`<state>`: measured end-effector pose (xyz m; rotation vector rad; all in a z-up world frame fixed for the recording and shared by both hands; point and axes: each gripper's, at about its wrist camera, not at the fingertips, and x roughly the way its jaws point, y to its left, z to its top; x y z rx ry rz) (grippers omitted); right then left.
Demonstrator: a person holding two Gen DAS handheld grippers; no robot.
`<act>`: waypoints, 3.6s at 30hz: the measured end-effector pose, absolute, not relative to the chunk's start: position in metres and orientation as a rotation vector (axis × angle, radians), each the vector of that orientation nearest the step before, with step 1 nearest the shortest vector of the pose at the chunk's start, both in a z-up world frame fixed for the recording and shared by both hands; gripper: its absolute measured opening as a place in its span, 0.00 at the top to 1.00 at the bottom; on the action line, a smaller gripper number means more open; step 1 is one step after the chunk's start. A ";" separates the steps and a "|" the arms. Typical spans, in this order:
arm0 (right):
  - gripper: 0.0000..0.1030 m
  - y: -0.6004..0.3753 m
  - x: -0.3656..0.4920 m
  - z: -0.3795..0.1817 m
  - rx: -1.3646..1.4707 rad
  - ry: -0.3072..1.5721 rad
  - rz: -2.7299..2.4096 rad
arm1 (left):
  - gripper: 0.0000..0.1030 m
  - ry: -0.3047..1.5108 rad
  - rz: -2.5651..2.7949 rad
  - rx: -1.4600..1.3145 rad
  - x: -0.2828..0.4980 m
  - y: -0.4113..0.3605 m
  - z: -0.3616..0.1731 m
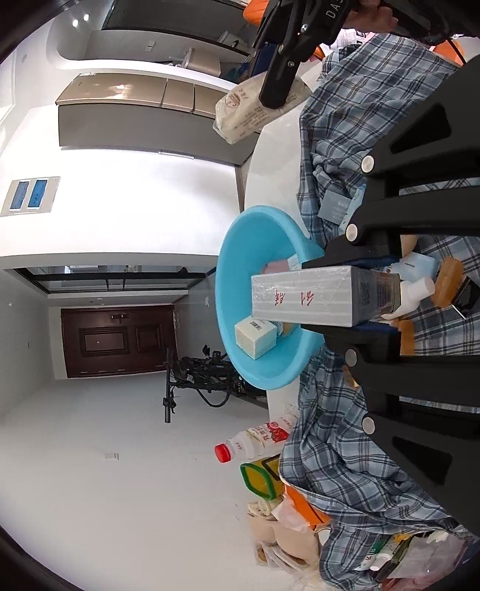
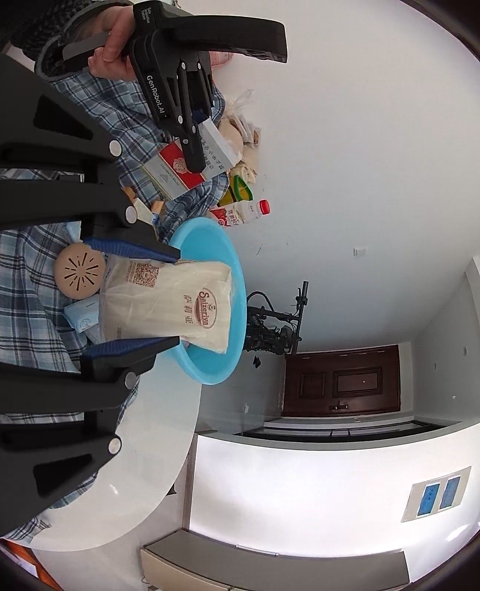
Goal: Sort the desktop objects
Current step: 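Carry the white box with the left gripper toward the blue basin while the right gripper lifts the tissue pack, then lower the white box into the basin and open the left gripper, then lower the tissue pack into the basin and open the right gripper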
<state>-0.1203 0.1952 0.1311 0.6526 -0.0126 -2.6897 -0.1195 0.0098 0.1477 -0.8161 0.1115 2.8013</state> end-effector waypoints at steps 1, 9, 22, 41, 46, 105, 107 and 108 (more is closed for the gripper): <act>0.64 0.195 -0.123 0.134 0.649 -0.009 -2.690 | 0.77 0.109 2.799 -0.804 -0.122 0.011 0.152; 0.64 0.195 -0.155 0.155 0.599 -0.017 -2.720 | 0.77 0.180 2.796 -0.747 -0.167 0.029 0.183; 0.64 0.190 -0.247 0.172 0.639 -0.055 -2.700 | 0.77 0.188 2.809 -0.788 -0.284 0.041 0.209; 0.64 0.193 -0.370 0.143 0.866 -0.160 -2.686 | 0.77 0.026 2.718 -1.080 -0.452 0.039 0.171; 0.64 0.194 -0.393 0.122 0.963 -0.161 -2.643 | 0.77 0.031 2.707 -1.140 -0.476 0.040 0.151; 0.63 0.168 -0.440 0.061 1.244 0.022 -2.534 | 0.15 0.089 2.724 -1.193 -0.490 0.013 0.097; 0.62 0.166 -0.442 0.060 1.255 0.020 -2.530 | 0.15 0.085 2.735 -1.180 -0.488 0.009 0.098; 0.61 0.166 -0.442 0.059 1.261 0.017 -2.531 | 0.15 0.081 2.740 -1.178 -0.486 0.007 0.098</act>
